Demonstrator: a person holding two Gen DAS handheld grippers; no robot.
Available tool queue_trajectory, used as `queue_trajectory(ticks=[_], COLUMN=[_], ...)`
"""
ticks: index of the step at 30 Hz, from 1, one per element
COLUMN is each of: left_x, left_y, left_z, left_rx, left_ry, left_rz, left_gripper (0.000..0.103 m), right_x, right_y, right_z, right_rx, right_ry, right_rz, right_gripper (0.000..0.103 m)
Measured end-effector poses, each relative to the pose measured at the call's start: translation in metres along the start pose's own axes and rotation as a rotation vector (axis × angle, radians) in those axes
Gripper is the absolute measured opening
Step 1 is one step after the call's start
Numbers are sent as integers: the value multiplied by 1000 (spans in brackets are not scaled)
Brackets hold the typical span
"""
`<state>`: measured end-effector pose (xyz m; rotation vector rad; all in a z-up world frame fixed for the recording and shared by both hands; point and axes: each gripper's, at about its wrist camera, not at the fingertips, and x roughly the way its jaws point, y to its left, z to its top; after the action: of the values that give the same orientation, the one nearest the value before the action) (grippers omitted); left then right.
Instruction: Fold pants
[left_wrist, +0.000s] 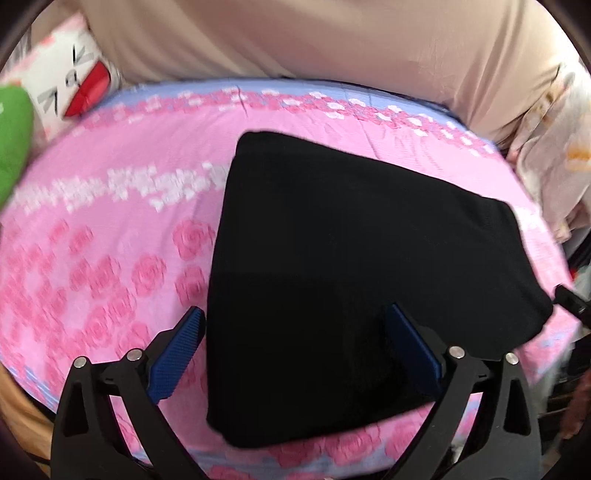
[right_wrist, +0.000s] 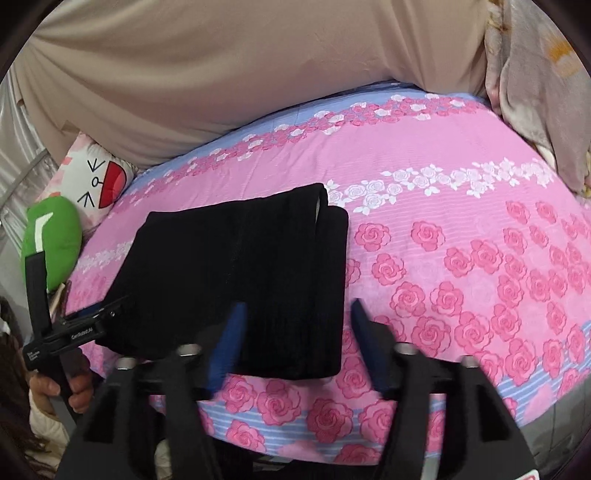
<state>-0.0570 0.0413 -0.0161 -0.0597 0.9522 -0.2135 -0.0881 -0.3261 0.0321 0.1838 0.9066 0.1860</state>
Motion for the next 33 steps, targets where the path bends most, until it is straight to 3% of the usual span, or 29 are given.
queue_trajectory(ticks=[5, 8, 13, 15, 18, 21, 26, 27, 28, 29, 30, 31, 33], left_x=[10, 8, 10, 13, 19, 25, 34, 35, 35, 35, 34, 33, 31], left_y=[27, 28, 14, 11, 14, 16, -4, -8, -10, -9, -7, 0, 9], left_z=[-13, -18, -17, -14, -6, 1, 9, 9, 9, 10, 11, 12, 14], left_rx=[-105, -111, -78, -90, -156, -204, -152, -137, -127, -126, -143, -175, -206], left_ry=[106, 95, 104, 107, 114, 121, 102, 96, 85, 76, 71, 73, 82], left_rz=[-152, -182, -264, -287, -320, -323, -222, -205, -185, -176, -184, -231, -289], left_gripper=[97, 98, 98, 98, 98, 98, 98, 96, 89, 74, 66, 53, 47], right_x=[17, 32, 49, 52, 60, 64, 74, 76, 77, 77, 77, 77, 73], right_y=[-6, -9, -19, -21, -25, -25, -6, -3, -1, 1, 1, 0, 3], right_z=[-8, -14, -18, -18, -15, -11, -4, -3, -2, -3, -3, -3, -1], right_rx=[37, 53, 147, 187, 237, 243, 178, 164, 155, 139, 139, 153, 139], right_ry=[69, 120, 170, 168, 175, 176, 148, 133, 125, 110, 104, 100, 80], right_rz=[40, 46, 171, 227, 293, 305, 258, 238, 223, 191, 193, 213, 222], right_gripper=[74, 75, 79, 85, 87, 87, 89, 86, 77, 70, 60, 49, 41])
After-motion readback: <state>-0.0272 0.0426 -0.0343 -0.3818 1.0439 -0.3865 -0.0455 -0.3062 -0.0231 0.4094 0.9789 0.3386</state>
